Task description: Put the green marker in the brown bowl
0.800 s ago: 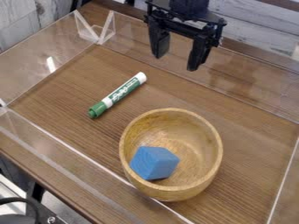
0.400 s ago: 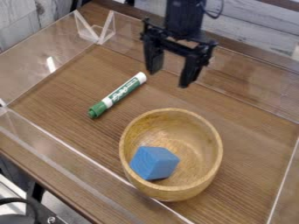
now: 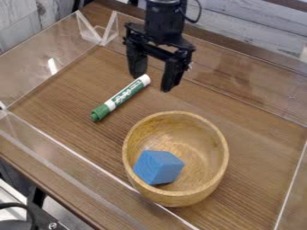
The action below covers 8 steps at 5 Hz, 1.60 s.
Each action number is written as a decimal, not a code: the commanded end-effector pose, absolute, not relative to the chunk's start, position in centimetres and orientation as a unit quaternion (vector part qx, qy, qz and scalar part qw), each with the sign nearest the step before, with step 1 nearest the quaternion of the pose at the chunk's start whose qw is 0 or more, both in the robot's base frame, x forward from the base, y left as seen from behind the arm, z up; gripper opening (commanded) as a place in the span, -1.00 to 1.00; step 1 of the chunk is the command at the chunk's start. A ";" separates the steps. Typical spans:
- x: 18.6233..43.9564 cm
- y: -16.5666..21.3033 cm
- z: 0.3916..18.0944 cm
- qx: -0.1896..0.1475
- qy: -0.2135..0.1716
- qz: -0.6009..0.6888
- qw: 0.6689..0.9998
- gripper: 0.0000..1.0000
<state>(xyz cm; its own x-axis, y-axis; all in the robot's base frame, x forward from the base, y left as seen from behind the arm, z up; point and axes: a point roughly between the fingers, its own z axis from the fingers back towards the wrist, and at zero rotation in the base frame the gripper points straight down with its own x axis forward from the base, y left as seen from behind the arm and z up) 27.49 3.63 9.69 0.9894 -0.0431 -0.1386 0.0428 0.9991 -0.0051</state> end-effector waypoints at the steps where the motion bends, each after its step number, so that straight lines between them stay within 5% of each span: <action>1: 27.7 4.3 10.5 0.005 0.049 -0.027 0.998 1.00; 8: 26.5 6.7 7.4 0.006 0.075 -0.070 0.995 1.00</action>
